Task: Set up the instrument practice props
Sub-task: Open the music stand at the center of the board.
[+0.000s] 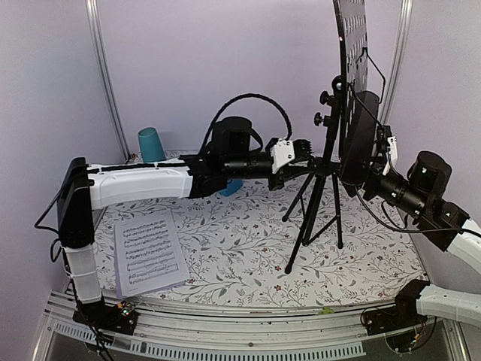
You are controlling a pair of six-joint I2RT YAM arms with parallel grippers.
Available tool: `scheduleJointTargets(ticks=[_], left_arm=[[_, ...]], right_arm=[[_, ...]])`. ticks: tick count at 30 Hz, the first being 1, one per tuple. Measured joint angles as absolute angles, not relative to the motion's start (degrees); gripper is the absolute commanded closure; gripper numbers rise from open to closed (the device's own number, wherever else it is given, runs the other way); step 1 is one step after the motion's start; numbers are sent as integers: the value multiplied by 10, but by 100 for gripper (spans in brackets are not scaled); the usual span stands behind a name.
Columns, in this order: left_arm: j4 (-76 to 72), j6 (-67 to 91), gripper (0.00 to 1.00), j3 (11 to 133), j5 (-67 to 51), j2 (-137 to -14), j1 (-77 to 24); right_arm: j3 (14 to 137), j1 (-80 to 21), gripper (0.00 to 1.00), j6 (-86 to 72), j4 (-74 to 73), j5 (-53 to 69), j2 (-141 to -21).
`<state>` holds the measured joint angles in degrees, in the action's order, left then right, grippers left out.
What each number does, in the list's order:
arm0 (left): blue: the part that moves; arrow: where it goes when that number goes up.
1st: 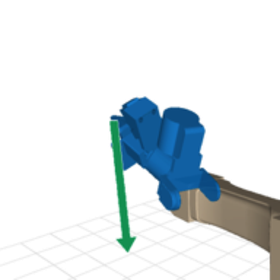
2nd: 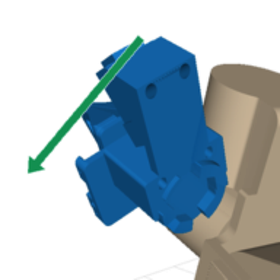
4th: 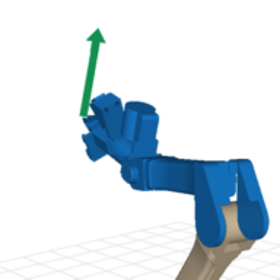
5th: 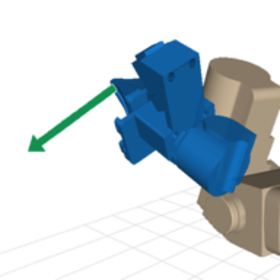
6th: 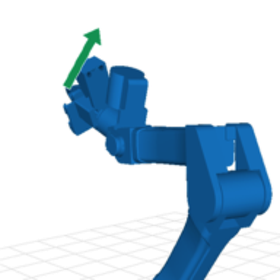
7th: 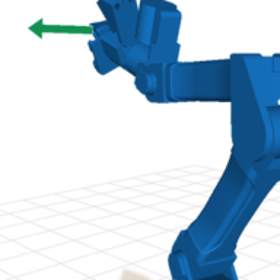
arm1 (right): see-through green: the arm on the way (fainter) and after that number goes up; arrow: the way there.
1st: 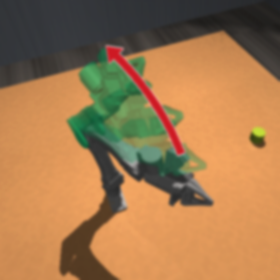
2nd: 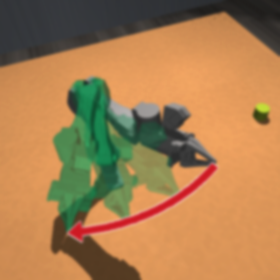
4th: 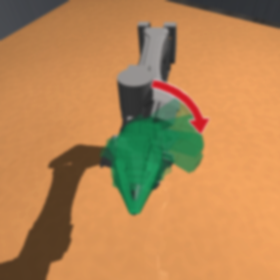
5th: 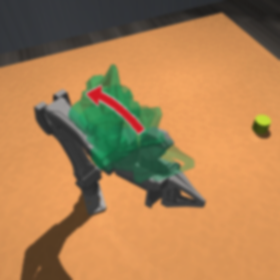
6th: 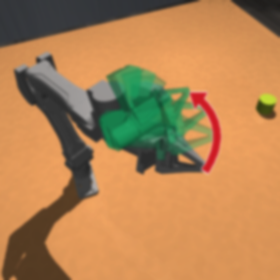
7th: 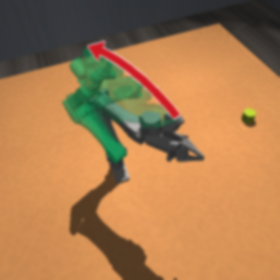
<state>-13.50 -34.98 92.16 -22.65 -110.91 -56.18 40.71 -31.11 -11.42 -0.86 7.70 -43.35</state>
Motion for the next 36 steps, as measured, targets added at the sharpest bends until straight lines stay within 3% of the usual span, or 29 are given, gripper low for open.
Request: scheduleJointTargets(ticks=[4, 16, 22, 30, 36], left_arm=[[-138, -368, 79, 917, -217, -1106, -565], [-166, -425, 79, 894, -170, -1098, -576], [-174, -438, 79, 891, -155, -1098, -582], [-174, -444, 79, 891, -151, -1098, -583], [-174, -444, 79, 890, -151, -1098, -583]], right_arm=[[404, -311, 0, -116, 45, 81, -441], [369, -310, 16, -68, 244, 99, -510], [298, -311, 10, -10, 333, 110, -498], [203, -311, 11, 8, 346, 86, -437], [137, -311, 17, -22, 354, 32, -418]])
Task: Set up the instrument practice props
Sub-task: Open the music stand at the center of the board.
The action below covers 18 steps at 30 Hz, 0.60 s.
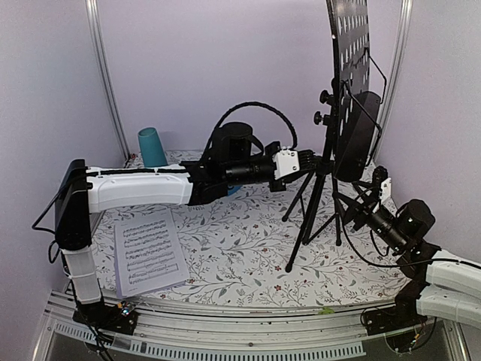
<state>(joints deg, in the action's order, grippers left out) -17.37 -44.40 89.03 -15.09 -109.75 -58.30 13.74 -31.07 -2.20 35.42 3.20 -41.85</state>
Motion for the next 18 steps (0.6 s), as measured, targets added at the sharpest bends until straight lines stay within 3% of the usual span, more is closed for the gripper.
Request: scheduleJointTargets(ticks=[6, 10, 18], left_arm=[[-174, -446, 79, 890, -149, -1098, -584], [-176, -451, 79, 889, -145, -1098, -585], [-181, -464, 79, 887, -133, -1098, -593]], right_arm=[[127, -311, 19, -26, 402, -3, -489], [128, -311, 28, -19, 435, -27, -535], [137, -321, 66, 36, 435, -53, -554]])
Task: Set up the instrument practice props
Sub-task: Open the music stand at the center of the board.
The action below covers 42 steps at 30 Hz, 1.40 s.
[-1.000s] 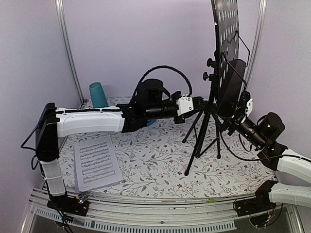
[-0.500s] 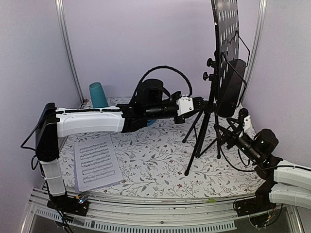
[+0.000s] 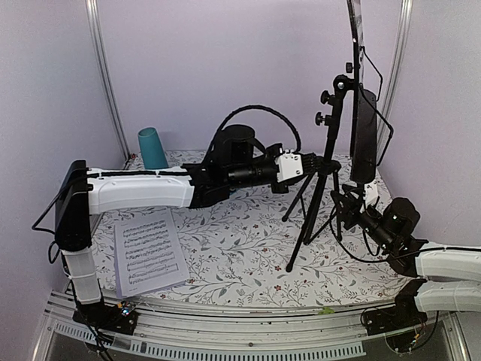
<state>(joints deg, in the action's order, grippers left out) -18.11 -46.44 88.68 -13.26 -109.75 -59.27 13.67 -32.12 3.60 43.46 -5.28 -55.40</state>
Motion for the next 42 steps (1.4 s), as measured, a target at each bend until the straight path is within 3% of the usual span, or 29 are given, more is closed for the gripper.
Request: scheduleJointTargets(ticks=[6, 12, 18, 27, 38, 42], left_arm=[[-190, -470, 79, 883, -124, -1098, -600], [-199, -474, 79, 879, -119, -1098, -604], [-211, -466, 53, 866, -112, -1097, -607], [-194, -404, 30, 861, -113, -1097, -604], [-126, -152, 39, 966, -229, -1097, -557], [-136, -55, 40, 944, -266, -1092, -547]], right_arm=[[141, -327, 85, 64, 391, -38, -526], [147, -327, 88, 93, 355, -35, -507], [148, -329, 89, 105, 330, -46, -488], [152, -321, 90, 99, 332, -102, -489], [152, -330, 88, 104, 336, -99, -493], [152, -330, 89, 104, 336, -99, -493]])
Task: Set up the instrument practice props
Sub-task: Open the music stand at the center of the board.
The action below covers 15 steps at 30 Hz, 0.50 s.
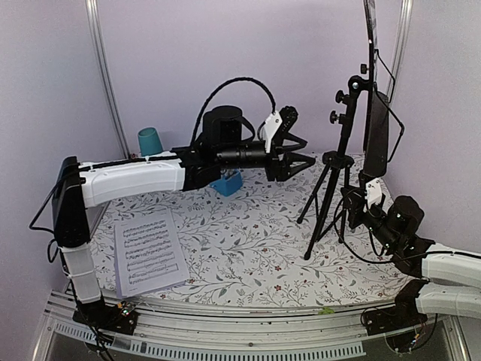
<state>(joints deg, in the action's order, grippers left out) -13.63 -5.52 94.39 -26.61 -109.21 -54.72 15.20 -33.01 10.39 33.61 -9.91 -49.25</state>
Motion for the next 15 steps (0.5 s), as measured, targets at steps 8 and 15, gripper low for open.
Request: scheduleJointTargets(ticks=[8, 15], left_arm=[[-221, 60, 42, 757, -170, -1110, -617], [-314, 126, 44, 751, -41, -1222, -679]], right_arm=[[154, -330, 89, 102, 330, -99, -491], [157, -331, 89, 97, 323, -100, -489]])
